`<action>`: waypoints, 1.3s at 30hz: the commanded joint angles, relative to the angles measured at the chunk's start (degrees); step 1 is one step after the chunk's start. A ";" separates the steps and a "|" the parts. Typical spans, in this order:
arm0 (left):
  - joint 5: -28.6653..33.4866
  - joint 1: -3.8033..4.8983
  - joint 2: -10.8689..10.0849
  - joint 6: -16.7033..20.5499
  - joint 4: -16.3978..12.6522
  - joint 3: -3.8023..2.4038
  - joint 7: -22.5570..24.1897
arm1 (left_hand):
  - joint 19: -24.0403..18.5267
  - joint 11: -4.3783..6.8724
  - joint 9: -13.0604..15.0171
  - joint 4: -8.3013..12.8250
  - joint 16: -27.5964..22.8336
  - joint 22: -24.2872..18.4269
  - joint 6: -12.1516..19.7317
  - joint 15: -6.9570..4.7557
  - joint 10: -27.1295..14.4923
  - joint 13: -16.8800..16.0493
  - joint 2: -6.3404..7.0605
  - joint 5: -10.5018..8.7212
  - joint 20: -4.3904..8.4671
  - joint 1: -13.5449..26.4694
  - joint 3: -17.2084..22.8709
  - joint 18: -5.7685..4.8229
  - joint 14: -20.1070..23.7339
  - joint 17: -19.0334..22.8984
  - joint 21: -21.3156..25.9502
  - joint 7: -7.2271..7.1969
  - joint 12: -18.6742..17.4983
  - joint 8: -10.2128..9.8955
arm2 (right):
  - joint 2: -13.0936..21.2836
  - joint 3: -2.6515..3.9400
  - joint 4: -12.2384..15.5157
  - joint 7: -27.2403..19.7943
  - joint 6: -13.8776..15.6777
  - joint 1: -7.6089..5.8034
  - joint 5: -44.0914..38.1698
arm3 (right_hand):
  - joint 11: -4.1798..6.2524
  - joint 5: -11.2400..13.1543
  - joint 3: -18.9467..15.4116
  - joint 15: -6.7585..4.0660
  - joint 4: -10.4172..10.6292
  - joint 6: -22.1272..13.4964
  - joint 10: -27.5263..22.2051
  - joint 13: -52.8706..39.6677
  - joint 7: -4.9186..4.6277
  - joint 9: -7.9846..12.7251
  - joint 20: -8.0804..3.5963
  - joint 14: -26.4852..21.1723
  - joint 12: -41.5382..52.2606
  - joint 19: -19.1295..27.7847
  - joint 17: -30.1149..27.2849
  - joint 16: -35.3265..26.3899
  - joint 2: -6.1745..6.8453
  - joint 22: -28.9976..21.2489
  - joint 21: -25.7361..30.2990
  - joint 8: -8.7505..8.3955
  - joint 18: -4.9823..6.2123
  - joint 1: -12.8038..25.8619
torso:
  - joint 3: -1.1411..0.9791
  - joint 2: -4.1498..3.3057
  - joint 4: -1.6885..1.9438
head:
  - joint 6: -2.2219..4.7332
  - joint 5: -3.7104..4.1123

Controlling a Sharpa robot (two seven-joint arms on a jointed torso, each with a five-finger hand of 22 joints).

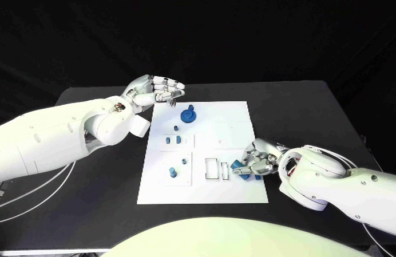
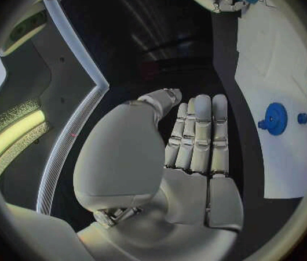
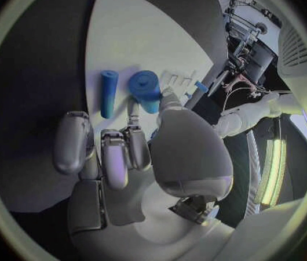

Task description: Assemble the parts on the task board

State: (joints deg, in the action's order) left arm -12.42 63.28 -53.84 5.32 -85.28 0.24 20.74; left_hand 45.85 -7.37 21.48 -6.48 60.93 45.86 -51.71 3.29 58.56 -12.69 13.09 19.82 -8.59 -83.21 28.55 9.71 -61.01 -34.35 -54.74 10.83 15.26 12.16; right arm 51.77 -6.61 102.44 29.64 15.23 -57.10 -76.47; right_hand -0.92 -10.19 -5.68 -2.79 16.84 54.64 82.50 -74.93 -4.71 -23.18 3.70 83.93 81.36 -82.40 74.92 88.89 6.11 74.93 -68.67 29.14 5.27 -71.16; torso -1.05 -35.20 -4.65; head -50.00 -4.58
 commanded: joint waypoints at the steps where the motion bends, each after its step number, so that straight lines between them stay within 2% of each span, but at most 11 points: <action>1: -0.26 0.03 -0.03 -1.22 -0.17 -0.04 0.66 | -0.06 0.00 -0.06 0.10 -0.14 -0.07 0.39 -0.07 -0.49 -0.09 0.04 0.01 -0.42 0.19 -0.35 0.73 0.45 0.09 0.38 0.07 0.35 -0.07 | -0.22 -0.70 -0.29 1.95 -4.66 0.81 -2.17 | 0.57 -2.96 0.59 -0.48 -0.42 0.06 0.14 -3.38 0.11 0.18 -0.67 5.30 -0.47 -0.02 11.28 0.17 -0.46 3.94 0.30 0.59 -0.97 -3.14 | -0.08 -0.03 0.03 | 0.00 -0.05; 4: -0.28 0.03 -0.06 -1.18 -0.16 -0.04 0.64 | -0.08 -0.02 -0.07 0.08 -0.14 -0.09 0.41 -0.05 -0.55 -0.09 0.06 0.02 -0.44 0.23 -0.37 0.73 0.50 0.10 0.43 0.09 0.36 -0.06 | -0.20 -0.73 -0.24 1.97 -2.70 0.89 -2.28 | 0.76 -2.43 1.73 -0.61 -0.13 0.65 0.40 -3.73 0.35 0.18 -0.81 5.30 -0.36 -0.07 11.32 0.16 -1.27 4.05 0.29 1.22 -1.00 -4.69 | -0.04 -0.02 -0.03 | 0.00 0.01; 6: -0.28 0.03 -0.05 -1.17 -0.16 -0.04 0.63 | -0.08 -0.02 -0.07 0.08 -0.14 -0.09 0.41 -0.05 -0.55 -0.09 0.06 0.02 -0.44 0.23 -0.37 0.73 0.50 0.10 0.43 0.09 0.36 -0.06 | -0.10 -0.74 -0.11 1.94 -1.00 0.92 -2.09 | 1.01 -2.98 2.48 -0.80 -0.17 0.98 0.62 -4.02 0.64 0.19 -0.95 5.36 -0.23 -0.26 11.59 0.22 -1.99 4.32 -0.12 1.62 -1.07 -5.35 | -0.02 -0.02 -0.05 | 0.00 -0.07; 11: -0.29 0.03 -0.02 -1.14 -0.14 -0.04 0.60 | -0.08 -0.02 -0.07 0.08 -0.14 -0.09 0.41 -0.05 -0.55 -0.09 0.06 0.02 -0.44 0.23 -0.37 0.73 0.50 0.10 0.43 0.09 0.36 -0.06 | 0.05 -0.71 0.36 1.35 3.06 0.95 -0.45 | 1.49 -4.49 3.34 -1.19 -0.11 1.77 1.03 -4.56 1.17 0.12 -1.28 5.40 0.04 -0.45 11.78 0.26 -2.85 4.59 -0.43 2.37 -1.13 -5.83 | -0.09 -0.05 -0.02 | 0.00 -0.16; 15: -0.29 0.03 0.01 -1.02 -0.08 -0.04 0.40 | -0.10 -0.03 -0.07 0.02 -0.13 -0.11 0.42 -0.03 -0.58 -0.10 -0.06 0.05 -0.46 0.26 -0.33 0.73 0.54 0.12 0.48 0.11 0.39 -0.04 | 0.43 -0.61 1.25 -2.13 8.04 0.87 1.47 | 1.99 -7.04 4.75 -1.62 -0.16 2.21 1.30 -4.86 1.75 0.09 -1.66 5.43 0.07 -0.57 11.88 0.28 -4.33 4.81 -0.59 2.97 -1.18 -6.04 | -0.05 -0.03 0.05 | 0.00 -0.19; 20: -0.29 0.03 0.11 -0.93 0.04 -0.04 0.14 | -0.10 -0.04 -0.07 -0.02 -0.12 -0.13 0.42 -0.03 -0.59 -0.11 -0.13 0.06 -0.47 0.30 -0.31 0.73 0.55 0.13 0.50 0.13 0.41 -0.03 | 1.18 -0.38 2.96 -5.09 12.43 -0.08 4.30 | 2.12 -7.44 5.13 -1.74 -0.09 2.49 1.62 -5.34 1.90 0.01 -1.78 5.52 0.41 -0.81 12.32 0.39 -4.57 5.18 -1.25 3.29 -1.31 -5.97 | 0.02 0.04 0.02 | 0.00 -0.25; 23: -0.29 0.03 0.21 -0.94 0.10 -0.03 0.07 | -0.10 -0.04 -0.07 -0.02 -0.12 -0.13 0.42 -0.03 -0.59 -0.11 -0.13 0.06 -0.47 0.30 -0.31 0.73 0.55 0.13 0.50 0.13 0.41 -0.03 | 1.30 -0.30 3.83 -5.57 12.50 -0.75 5.58 | 2.19 -7.45 5.22 -1.80 -0.05 2.65 1.80 -5.59 1.96 -0.02 -1.83 5.52 0.60 -0.84 12.35 0.40 -4.64 5.22 -1.28 3.44 -1.32 -5.76 | 0.01 0.03 0.01 | 0.00 -0.32; 27: -0.29 0.03 0.32 -0.99 0.12 -0.03 0.02 | -0.10 -0.04 -0.07 -0.02 -0.12 -0.13 0.42 -0.03 -0.59 -0.11 -0.13 0.06 -0.47 0.30 -0.31 0.73 0.55 0.13 0.50 0.13 0.41 -0.03 | 0.49 -0.26 3.87 -5.89 10.73 -1.08 7.63 | 2.28 -7.10 5.25 -1.89 0.00 2.84 2.08 -5.94 2.04 -0.03 -1.96 5.52 0.81 -0.83 12.31 0.39 -4.82 5.23 -1.16 3.67 -1.31 -4.47 | 0.05 0.02 0.00 | 0.00 -0.50; 39: -0.29 0.02 0.62 -1.42 0.20 -0.03 -0.32 | -0.10 -0.07 -0.07 -0.13 -0.08 -0.15 0.46 0.00 -0.65 -0.12 -0.23 0.07 -0.49 0.40 -0.30 0.73 0.57 0.14 0.56 0.16 0.45 -0.02 | -4.63 -0.41 0.84 -5.39 5.98 0.41 9.60 | 2.26 -6.26 5.27 -1.90 0.02 2.76 2.19 -6.10 2.00 0.02 -2.02 5.49 0.73 -0.72 12.20 0.34 -5.39 5.18 -0.74 3.95 -1.26 -1.88 | 0.02 -0.05 0.01 | 0.00 -0.64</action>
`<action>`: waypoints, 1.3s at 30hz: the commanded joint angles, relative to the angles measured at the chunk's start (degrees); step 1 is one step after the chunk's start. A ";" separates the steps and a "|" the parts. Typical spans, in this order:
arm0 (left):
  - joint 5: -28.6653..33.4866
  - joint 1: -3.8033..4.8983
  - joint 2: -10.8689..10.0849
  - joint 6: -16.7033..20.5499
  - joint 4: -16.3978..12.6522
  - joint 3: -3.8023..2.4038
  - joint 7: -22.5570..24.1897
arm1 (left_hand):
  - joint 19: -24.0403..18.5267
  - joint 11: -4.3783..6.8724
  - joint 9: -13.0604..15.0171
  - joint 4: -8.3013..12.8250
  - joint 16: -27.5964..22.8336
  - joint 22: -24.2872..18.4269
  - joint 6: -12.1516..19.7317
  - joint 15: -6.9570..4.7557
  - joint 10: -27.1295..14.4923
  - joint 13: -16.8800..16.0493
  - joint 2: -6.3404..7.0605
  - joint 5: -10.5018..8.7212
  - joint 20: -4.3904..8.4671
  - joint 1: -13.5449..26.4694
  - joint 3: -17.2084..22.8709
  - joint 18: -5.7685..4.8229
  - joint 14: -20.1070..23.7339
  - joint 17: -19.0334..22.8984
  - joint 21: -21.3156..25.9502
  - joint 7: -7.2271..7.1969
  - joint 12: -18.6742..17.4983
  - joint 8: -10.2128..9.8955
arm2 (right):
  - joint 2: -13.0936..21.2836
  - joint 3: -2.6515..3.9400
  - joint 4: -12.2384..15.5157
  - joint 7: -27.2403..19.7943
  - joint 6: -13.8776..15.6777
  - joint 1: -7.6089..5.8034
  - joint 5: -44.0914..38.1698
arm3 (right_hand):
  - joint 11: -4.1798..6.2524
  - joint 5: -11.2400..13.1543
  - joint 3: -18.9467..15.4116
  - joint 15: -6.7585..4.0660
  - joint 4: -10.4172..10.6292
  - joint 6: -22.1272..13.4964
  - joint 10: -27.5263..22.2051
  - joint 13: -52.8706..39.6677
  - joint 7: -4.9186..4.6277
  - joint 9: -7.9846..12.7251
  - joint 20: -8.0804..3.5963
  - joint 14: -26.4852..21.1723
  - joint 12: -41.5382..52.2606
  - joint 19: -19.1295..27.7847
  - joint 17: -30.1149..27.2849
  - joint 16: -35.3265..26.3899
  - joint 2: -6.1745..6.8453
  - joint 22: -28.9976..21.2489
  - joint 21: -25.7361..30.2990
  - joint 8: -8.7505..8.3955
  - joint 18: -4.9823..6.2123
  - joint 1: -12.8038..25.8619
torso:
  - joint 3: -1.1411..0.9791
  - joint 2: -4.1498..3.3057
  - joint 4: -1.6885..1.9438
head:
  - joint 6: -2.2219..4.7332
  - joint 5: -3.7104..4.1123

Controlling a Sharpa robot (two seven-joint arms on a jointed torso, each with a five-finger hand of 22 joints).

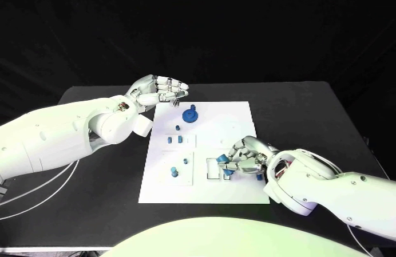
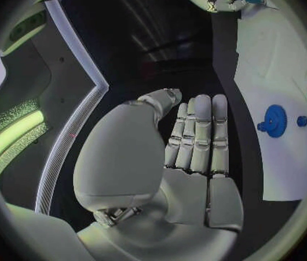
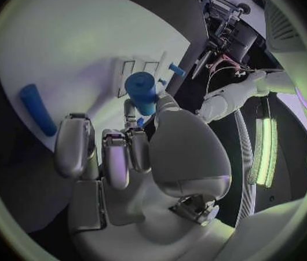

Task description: Assemble the parts on the task board

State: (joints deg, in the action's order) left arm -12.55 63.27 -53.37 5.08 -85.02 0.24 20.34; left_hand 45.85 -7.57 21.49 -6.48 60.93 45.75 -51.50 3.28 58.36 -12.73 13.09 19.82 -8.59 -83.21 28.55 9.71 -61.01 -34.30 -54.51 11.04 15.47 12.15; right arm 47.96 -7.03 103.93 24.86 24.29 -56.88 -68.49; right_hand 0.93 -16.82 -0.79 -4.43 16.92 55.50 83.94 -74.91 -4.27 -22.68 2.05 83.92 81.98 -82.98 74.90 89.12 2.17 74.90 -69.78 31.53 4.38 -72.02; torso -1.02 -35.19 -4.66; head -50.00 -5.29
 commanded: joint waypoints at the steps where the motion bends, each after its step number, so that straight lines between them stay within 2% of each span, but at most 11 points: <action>1: -0.17 0.04 0.15 -1.19 -0.06 -0.03 0.06 | -0.10 0.14 -0.08 -0.13 -0.08 -0.05 0.25 0.00 -0.45 -0.08 -0.23 0.07 -0.50 0.40 -0.30 0.74 0.58 0.10 0.33 -0.05 0.23 -0.02 | -1.24 -0.01 -0.97 -0.33 -3.31 0.27 1.50 | 0.40 0.51 0.29 -0.27 -0.06 1.89 0.78 -6.16 1.55 -0.48 -0.37 5.50 0.12 -0.12 12.24 0.12 -1.39 5.17 0.47 1.62 -0.35 -0.61 | 0.00 -0.06 0.01 | 0.00 0.06; 8: -0.17 0.04 0.14 -1.23 -0.09 -0.03 -0.06 | -0.09 0.11 -0.09 -0.26 -0.05 -0.08 0.29 0.03 -0.50 -0.09 -0.35 0.09 -0.52 0.53 -0.29 0.73 0.59 0.11 0.38 -0.02 0.26 -0.02 | -3.47 -0.08 -2.95 2.17 -3.09 0.47 0.64 | 0.39 1.20 -0.40 -0.25 -0.06 2.04 1.11 -6.71 1.56 -0.55 -0.35 5.53 0.46 -0.25 12.36 0.15 -1.12 5.40 0.24 2.08 -0.40 1.88 | -0.01 -0.09 0.04 | 0.00 -0.12; 13: -0.17 0.04 0.15 -1.18 -0.09 -0.03 -0.20 | -0.09 0.11 -0.09 -0.33 -0.03 -0.10 0.30 0.04 -0.52 -0.10 -0.46 0.10 -0.54 0.57 -0.25 0.74 0.60 0.12 0.43 -0.02 0.29 0.00 | -4.92 -0.11 -3.93 3.41 -2.58 0.50 -0.42 | 0.40 1.38 -0.57 -0.26 -0.05 2.04 1.06 -6.65 1.56 -0.57 -0.36 5.52 0.36 -0.25 12.29 0.12 -1.03 5.41 0.27 2.18 -0.40 2.36 | -0.05 -0.09 -0.08 | 0.00 -0.49; 18: -0.17 0.04 0.08 -1.22 -0.16 -0.03 -0.37 | -0.07 0.13 -0.09 -0.34 0.00 -0.12 0.30 0.03 -0.54 -0.12 -0.64 0.15 -0.54 0.50 -0.13 0.75 0.61 0.13 0.45 -0.04 0.34 0.03 | -5.59 -0.12 -4.59 4.15 -2.71 0.51 -1.63 | 0.40 1.72 -0.90 -0.26 -0.05 2.05 1.13 -6.77 1.57 -0.60 -0.35 5.52 0.39 -0.27 12.32 0.13 -0.90 5.46 0.29 2.38 -0.40 3.32 | -0.07 -0.09 0.00 | 0.00 -0.38; 21: -0.17 0.04 0.01 -1.15 -0.16 -0.02 -0.44 | -0.06 0.14 -0.09 -0.33 0.01 -0.13 0.30 0.02 -0.56 -0.13 -0.74 0.17 -0.54 0.43 -0.05 0.76 0.63 0.15 0.47 -0.05 0.36 0.04 | -5.75 -0.13 -4.91 3.91 -4.25 0.51 -1.28 | 0.37 3.27 -2.21 -0.24 -0.10 1.97 1.03 -6.67 1.55 -0.71 -0.34 5.52 0.15 -0.24 12.32 0.12 1.61 5.46 0.48 2.77 -0.38 4.24 | -0.02 -0.03 -0.04 | 0.00 -0.38; 26: -0.17 0.04 -0.04 -1.14 -0.17 -0.02 -0.56 | -0.06 0.14 -0.09 -0.33 0.01 -0.13 0.30 0.02 -0.56 -0.13 -0.74 0.17 -0.54 0.43 -0.05 0.76 0.63 0.15 0.47 -0.05 0.36 0.04 | -5.97 -0.21 -5.25 3.62 -5.39 0.51 -0.92 | 0.29 6.20 -2.66 -0.17 0.05 1.77 0.75 -6.37 1.48 -0.93 -0.27 5.49 -0.44 -0.10 12.17 0.05 4.17 5.37 1.09 3.56 -0.30 7.53 | -0.06 -0.06 -0.09 | 0.00 -0.43; 31: -0.22 0.04 -0.07 -1.16 -0.19 -0.02 -0.69 | -0.06 0.14 -0.09 -0.33 0.01 -0.13 0.30 0.02 -0.56 -0.13 -0.74 0.17 -0.54 0.43 -0.05 0.76 0.63 0.15 0.47 -0.05 0.36 0.04 | -6.00 -0.24 -5.22 3.58 -4.98 0.51 -1.56 | 0.23 12.07 -2.78 -0.11 0.19 1.25 0.51 -6.13 1.40 -1.16 -0.22 5.44 -1.00 0.01 11.97 -0.03 7.23 5.28 1.75 4.36 -0.22 11.84 | -0.08 -0.04 -0.09 | 0.00 -0.37; 33: -0.24 0.04 -0.09 -1.06 -0.19 -0.02 -0.66 | -0.06 0.14 -0.09 -0.33 0.01 -0.13 0.30 0.02 -0.56 -0.13 -0.74 0.17 -0.54 0.43 -0.05 0.76 0.63 0.15 0.47 -0.05 0.36 0.04 | -5.98 -0.25 -5.15 3.48 -4.50 0.52 -2.15 | 0.18 13.37 -3.13 -0.08 0.22 1.00 0.35 -5.92 1.35 -1.20 -0.20 5.43 -1.32 0.08 11.90 -0.06 7.92 5.22 2.04 4.52 -0.18 12.98 | -0.06 -0.05 -0.09 | 0.00 -0.38; 36: -0.28 0.04 -0.11 -0.64 -0.23 -0.02 -0.41 | -0.03 0.15 -0.10 -0.32 0.04 -0.13 0.33 0.01 -0.55 -0.15 -0.84 0.18 -0.54 0.38 0.02 0.78 0.64 0.16 0.48 -0.04 0.44 0.05 | -5.89 -0.25 -4.98 3.37 -3.60 0.52 -3.49 | 0.04 13.55 -4.14 0.01 0.27 0.44 -0.21 -5.18 1.20 -1.19 -0.13 5.39 -2.25 0.33 11.78 -0.12 8.73 4.91 2.94 4.61 -0.04 15.44 | -0.07 -0.06 -0.10 | 0.00 -0.37; 37: -0.29 0.04 -0.11 -0.54 -0.22 -0.02 -0.35 | -0.03 0.15 -0.10 -0.32 0.04 -0.13 0.33 0.01 -0.55 -0.15 -0.84 0.18 -0.54 0.38 0.02 0.78 0.64 0.16 0.48 -0.04 0.44 0.05 | -5.82 -0.26 -4.89 3.34 -3.31 0.53 -4.00 | 0.01 13.44 -4.65 0.05 0.27 0.32 -0.31 -5.05 1.16 -1.19 -0.10 5.40 -2.42 0.35 11.80 -0.12 8.75 4.89 3.02 4.65 -0.03 15.92 | -0.07 -0.06 -0.10 | 0.00 -0.35; 39: -0.31 0.04 -0.13 -0.46 -0.21 -0.02 -0.33 | -0.01 0.17 -0.10 -0.30 0.06 -0.13 0.34 0.00 -0.50 -0.17 -0.88 0.19 -0.54 0.33 0.06 0.78 0.63 0.17 0.48 -0.05 0.48 0.06 | -5.64 -0.26 -4.65 3.30 -2.79 0.55 -4.87 | -0.07 12.10 -7.27 0.13 0.24 0.05 -0.46 -4.87 1.07 -1.18 -0.02 5.39 -2.75 0.35 11.77 -0.14 7.68 4.89 3.20 4.84 -0.02 15.96 | -0.07 -0.04 -0.09 | 0.00 -0.28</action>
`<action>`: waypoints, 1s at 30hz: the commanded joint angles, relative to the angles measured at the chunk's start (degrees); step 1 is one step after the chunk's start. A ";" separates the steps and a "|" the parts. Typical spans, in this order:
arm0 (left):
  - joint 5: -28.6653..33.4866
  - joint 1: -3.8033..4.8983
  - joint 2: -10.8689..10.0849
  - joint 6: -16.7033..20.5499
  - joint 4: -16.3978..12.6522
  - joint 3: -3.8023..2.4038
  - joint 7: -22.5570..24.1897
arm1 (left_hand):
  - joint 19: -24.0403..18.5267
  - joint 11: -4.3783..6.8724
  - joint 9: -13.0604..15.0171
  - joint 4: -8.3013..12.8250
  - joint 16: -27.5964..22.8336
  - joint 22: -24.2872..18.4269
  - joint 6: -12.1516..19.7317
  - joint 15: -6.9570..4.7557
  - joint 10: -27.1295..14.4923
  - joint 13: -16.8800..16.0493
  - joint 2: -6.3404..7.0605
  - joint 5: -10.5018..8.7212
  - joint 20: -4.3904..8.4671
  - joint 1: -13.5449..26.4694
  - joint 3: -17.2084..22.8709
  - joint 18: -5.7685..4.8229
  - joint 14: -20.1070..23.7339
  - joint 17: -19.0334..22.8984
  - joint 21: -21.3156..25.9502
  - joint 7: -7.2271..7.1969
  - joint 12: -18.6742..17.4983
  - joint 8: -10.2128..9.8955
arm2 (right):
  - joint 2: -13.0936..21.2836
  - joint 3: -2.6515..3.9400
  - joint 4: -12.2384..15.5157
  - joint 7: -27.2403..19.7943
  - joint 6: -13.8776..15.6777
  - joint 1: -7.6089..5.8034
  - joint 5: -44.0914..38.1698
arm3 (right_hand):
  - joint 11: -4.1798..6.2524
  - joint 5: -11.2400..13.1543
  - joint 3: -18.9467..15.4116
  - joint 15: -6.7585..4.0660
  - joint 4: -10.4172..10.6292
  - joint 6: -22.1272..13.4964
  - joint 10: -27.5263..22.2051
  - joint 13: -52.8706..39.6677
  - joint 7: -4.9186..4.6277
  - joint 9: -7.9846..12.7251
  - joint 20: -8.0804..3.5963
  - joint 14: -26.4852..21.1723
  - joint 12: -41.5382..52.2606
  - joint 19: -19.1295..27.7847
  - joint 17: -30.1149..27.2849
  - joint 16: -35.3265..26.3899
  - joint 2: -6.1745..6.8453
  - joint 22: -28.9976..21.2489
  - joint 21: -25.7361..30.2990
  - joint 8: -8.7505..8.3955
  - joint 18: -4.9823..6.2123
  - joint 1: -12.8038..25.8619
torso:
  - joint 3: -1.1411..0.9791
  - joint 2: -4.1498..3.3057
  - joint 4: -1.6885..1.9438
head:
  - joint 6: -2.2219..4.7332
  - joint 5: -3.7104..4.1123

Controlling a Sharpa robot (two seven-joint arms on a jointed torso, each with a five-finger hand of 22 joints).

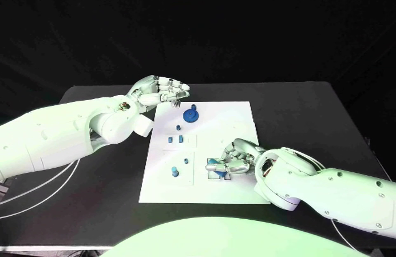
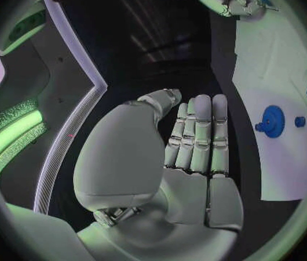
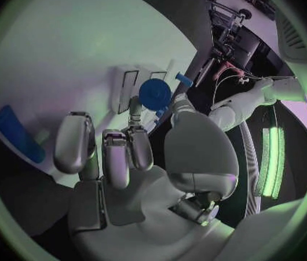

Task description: Assemble the parts on the task board

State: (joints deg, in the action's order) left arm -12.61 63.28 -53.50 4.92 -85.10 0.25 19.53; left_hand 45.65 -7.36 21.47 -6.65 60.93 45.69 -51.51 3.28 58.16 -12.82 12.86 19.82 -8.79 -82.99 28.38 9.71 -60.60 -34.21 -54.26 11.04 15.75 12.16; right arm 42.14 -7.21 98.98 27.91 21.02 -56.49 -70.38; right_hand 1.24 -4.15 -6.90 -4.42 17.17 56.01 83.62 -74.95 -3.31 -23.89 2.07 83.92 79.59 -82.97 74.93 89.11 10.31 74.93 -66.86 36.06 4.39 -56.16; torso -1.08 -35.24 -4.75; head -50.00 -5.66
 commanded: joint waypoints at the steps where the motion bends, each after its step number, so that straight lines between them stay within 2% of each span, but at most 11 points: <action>1: -0.25 0.03 0.00 -0.29 -0.14 -0.04 0.47 | 0.19 -0.04 -0.08 -0.13 0.06 -0.07 0.34 0.00 -0.29 -0.08 -0.65 0.19 -0.33 0.11 0.23 0.78 0.22 0.08 0.23 -0.05 0.20 0.06 | 0.26 -0.07 0.40 0.23 0.62 0.17 -3.26 | -0.38 -0.57 -1.16 0.12 -0.01 -0.47 -0.14 -4.83 0.11 0.03 -0.03 5.39 -0.37 0.34 11.75 -0.14 -0.46 4.87 0.28 0.31 -0.02 0.09 | -0.02 0.01 0.00 | 0.00 0.08; 4: -0.26 0.03 -0.04 -0.31 -0.17 -0.04 0.45 | 0.19 -0.04 -0.08 -0.13 0.06 -0.07 0.34 0.00 -0.29 -0.08 -0.65 0.19 -0.33 0.11 0.23 0.78 0.22 0.08 0.23 -0.05 0.20 0.06 | 0.83 -0.07 1.08 0.17 1.32 0.22 -4.27 | -0.39 -0.60 -1.22 0.12 0.00 -0.48 -0.14 -4.84 0.11 0.03 -0.03 5.40 -0.37 0.35 11.81 -0.12 -0.53 4.85 0.34 0.31 -0.01 0.12 | -0.03 0.00 0.02 | 0.00 0.03; 15: -0.27 0.03 -0.19 -0.29 -0.17 -0.04 0.35 | 0.22 -0.05 -0.08 -0.13 0.08 -0.06 0.35 -0.01 -0.28 -0.10 -0.66 0.20 -0.33 0.10 0.24 0.78 0.22 0.09 0.22 -0.04 0.26 0.07 | 3.94 -0.02 4.60 -0.06 2.20 0.24 -5.59 | -0.37 -1.16 -0.97 0.13 -0.04 -0.50 0.04 -5.09 0.13 0.04 -0.01 5.43 -0.20 0.18 11.95 -0.09 -2.19 5.04 0.06 0.53 -0.07 0.00 | 0.03 0.05 -0.03 | 0.00 -0.02; 21: -0.27 0.03 -0.29 -0.36 -0.18 -0.03 0.25 | 0.22 -0.05 -0.08 -0.13 0.08 -0.06 0.35 -0.01 -0.28 -0.10 -0.66 0.20 -0.33 0.10 0.24 0.78 0.22 0.09 0.22 -0.04 0.26 0.07 | 4.99 0.02 5.66 -0.07 2.12 0.24 -5.99 | -0.35 -1.58 -0.71 0.11 -0.07 -0.47 0.13 -5.19 0.16 0.05 -0.02 5.47 -0.13 0.11 12.10 -0.04 -2.79 5.13 -0.05 0.62 -0.10 -0.08 | -0.03 0.01 0.02 | 0.00 -0.11; 26: -0.27 0.03 -0.33 -0.31 -0.17 -0.03 0.26 | 0.23 -0.07 -0.09 -0.19 0.10 -0.07 0.37 0.00 -0.30 -0.11 -0.66 0.19 -0.33 0.18 0.24 0.78 0.22 0.11 0.24 -0.02 0.28 0.08 | 5.40 0.03 6.05 -0.29 0.56 0.24 -5.61 | -0.29 -1.99 -0.18 0.07 -0.12 -0.36 0.43 -5.60 0.23 0.06 -0.05 5.53 0.25 -0.10 12.38 0.04 -3.95 5.38 -0.51 0.81 -0.18 -0.42 | -0.02 -0.01 0.01 | 0.00 -0.17; 30: -0.27 0.03 -0.29 -0.02 -0.15 -0.03 0.46 | 0.23 -0.07 -0.09 -0.21 0.11 -0.07 0.37 0.01 -0.31 -0.11 -0.67 0.20 -0.34 0.20 0.24 0.78 0.22 0.11 0.24 -0.02 0.30 0.08 | 5.30 0.03 6.23 -0.80 -0.66 0.24 -4.17 | -0.21 -2.43 0.50 0.00 -0.20 -0.30 0.63 -5.87 0.31 0.11 -0.11 5.55 0.44 -0.17 12.45 0.07 -6.13 5.50 -0.54 1.00 -0.20 -0.98 | 0.02 -0.01 -0.04 | 0.00 -0.17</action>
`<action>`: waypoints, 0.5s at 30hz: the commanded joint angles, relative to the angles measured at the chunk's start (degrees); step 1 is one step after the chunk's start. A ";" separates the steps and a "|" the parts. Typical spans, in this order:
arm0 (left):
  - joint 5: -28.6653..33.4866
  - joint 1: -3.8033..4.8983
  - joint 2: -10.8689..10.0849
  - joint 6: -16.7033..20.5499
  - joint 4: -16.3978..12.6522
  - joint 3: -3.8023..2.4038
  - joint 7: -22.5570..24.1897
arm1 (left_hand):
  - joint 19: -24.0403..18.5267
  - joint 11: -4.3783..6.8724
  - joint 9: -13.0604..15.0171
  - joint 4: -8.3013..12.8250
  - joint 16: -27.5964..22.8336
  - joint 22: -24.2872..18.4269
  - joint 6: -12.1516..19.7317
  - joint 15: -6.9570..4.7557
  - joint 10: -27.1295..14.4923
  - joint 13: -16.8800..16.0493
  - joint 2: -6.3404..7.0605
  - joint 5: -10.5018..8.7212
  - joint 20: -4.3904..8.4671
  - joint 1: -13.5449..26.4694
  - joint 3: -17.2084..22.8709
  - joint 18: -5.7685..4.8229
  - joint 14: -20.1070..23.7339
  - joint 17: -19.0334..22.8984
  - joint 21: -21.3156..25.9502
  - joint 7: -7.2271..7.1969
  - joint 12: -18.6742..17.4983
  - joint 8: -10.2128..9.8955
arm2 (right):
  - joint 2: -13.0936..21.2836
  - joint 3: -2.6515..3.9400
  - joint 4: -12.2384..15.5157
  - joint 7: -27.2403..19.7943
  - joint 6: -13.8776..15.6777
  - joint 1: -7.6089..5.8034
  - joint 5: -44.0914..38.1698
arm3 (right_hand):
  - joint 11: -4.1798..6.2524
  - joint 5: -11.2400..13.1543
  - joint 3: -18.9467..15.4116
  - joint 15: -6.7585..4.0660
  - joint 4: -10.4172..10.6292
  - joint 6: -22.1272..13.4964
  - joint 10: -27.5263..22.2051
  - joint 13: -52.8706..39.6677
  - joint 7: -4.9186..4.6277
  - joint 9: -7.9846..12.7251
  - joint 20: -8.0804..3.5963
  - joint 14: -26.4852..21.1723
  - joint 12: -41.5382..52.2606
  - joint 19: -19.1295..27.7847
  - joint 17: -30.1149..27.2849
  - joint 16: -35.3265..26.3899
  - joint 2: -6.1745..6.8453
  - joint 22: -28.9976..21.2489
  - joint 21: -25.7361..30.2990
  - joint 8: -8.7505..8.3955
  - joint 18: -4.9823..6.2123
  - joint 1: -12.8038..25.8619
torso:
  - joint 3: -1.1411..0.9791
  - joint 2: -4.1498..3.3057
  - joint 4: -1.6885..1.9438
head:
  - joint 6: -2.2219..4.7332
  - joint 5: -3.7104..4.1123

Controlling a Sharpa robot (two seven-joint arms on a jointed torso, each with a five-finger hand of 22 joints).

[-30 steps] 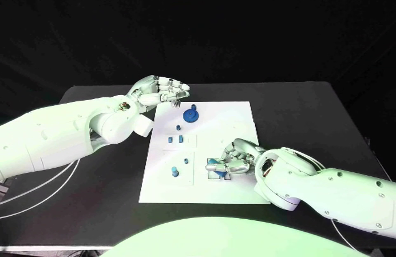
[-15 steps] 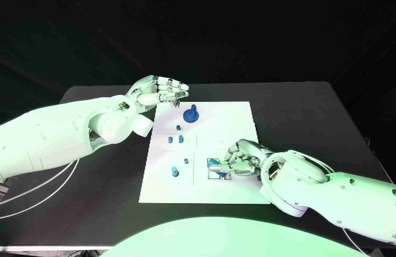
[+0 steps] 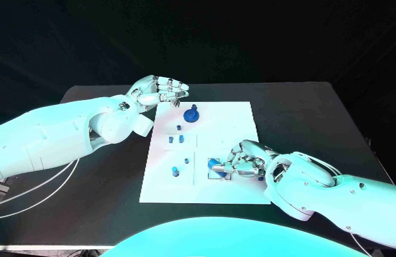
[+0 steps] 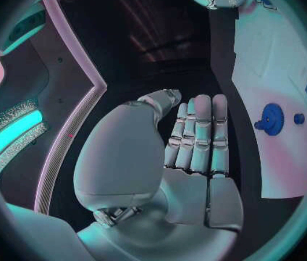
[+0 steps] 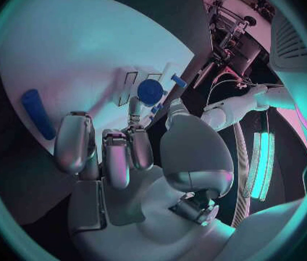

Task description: Assemble the parts on the task board

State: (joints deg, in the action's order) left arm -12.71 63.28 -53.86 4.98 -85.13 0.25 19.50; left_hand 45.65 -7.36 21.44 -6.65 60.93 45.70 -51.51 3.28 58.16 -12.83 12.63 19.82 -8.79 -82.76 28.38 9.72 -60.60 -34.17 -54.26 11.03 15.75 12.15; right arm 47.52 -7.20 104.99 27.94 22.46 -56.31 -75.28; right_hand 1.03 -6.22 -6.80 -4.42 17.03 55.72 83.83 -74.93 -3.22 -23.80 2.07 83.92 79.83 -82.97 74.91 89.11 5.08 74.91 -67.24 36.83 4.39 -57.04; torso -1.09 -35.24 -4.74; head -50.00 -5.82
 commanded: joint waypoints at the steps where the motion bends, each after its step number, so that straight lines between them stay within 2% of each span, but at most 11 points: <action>1: -0.16 0.03 0.10 -0.03 -0.10 -0.03 0.51 | 0.23 -0.07 -0.06 -0.21 0.11 -0.08 0.37 0.01 -0.31 -0.10 -0.45 0.20 -0.34 -0.03 0.24 0.77 0.22 0.07 0.25 -0.02 0.30 0.08 | -0.18 0.02 0.26 -0.96 -2.35 0.06 1.04 | 0.01 -0.51 0.45 -0.01 -0.08 -0.01 0.42 -5.89 0.22 0.03 -0.12 5.54 0.20 -0.17 12.46 0.06 -1.18 5.52 -0.12 0.25 -0.19 -0.18 | 0.01 -0.02 -0.03 | 0.00 0.02; 6: -0.16 0.03 0.15 0.02 -0.10 -0.03 0.48 | 0.24 -0.06 -0.06 -0.20 0.12 -0.08 0.37 0.00 -0.30 -0.11 -0.46 0.21 -0.34 -0.04 0.26 0.78 0.22 0.07 0.25 -0.03 0.32 0.09 | -0.90 0.01 0.16 -1.41 -3.41 0.06 2.40 | 0.04 -1.55 0.49 -0.03 -0.14 -0.02 0.49 -6.01 0.26 0.08 -0.15 5.56 0.24 -0.24 12.55 0.09 -2.26 5.64 -0.21 0.34 -0.22 -0.70 | 0.05 0.02 0.12 | 0.00 0.39; 10: -0.16 0.03 0.20 0.01 -0.06 -0.03 0.45 | 0.24 -0.06 -0.06 -0.20 0.12 -0.08 0.37 0.00 -0.30 -0.11 -0.46 0.21 -0.34 -0.04 0.26 0.78 0.22 0.07 0.25 -0.03 0.32 0.09 | -1.42 0.00 -0.18 -1.69 -4.19 0.09 3.42 | 0.05 -2.63 0.37 -0.05 -0.19 -0.06 0.52 -6.07 0.27 0.14 -0.17 5.57 0.24 -0.21 12.57 0.09 -3.12 5.63 -0.02 0.40 -0.20 -1.22 | 0.04 -0.01 0.25 | 0.00 0.38; 15: -0.16 0.03 0.13 0.05 -0.04 -0.03 0.42 | 0.24 -0.06 -0.06 -0.20 0.12 -0.08 0.37 0.00 -0.30 -0.11 -0.46 0.21 -0.34 -0.04 0.26 0.78 0.22 0.07 0.25 -0.03 0.32 0.09 | -1.63 -0.01 -0.14 -1.97 -4.24 0.16 3.78 | 0.07 -3.63 0.14 -0.06 -0.21 -0.08 0.54 -6.13 0.29 0.19 -0.18 5.55 0.24 -0.22 12.51 0.07 -3.45 5.67 0.02 0.44 -0.20 -1.69 | 0.09 0.01 0.02 | 0.00 0.18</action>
State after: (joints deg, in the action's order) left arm -12.73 63.27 -53.80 5.09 -85.09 0.26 19.51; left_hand 45.65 -7.36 21.45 -6.65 60.93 45.70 -51.51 3.28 58.16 -12.87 12.63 19.82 -8.79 -82.76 28.38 9.72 -60.60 -34.17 -54.27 11.03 15.75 12.15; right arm 45.96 -7.22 104.79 27.07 19.64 -56.22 -72.48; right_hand 1.03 -9.66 -6.67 -4.42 16.91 55.72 83.83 -74.92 -3.22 -23.67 2.07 83.92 79.83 -82.97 74.91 89.11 2.18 74.90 -67.24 37.04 4.39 -58.59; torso -1.04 -35.24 -4.61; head -50.00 -5.54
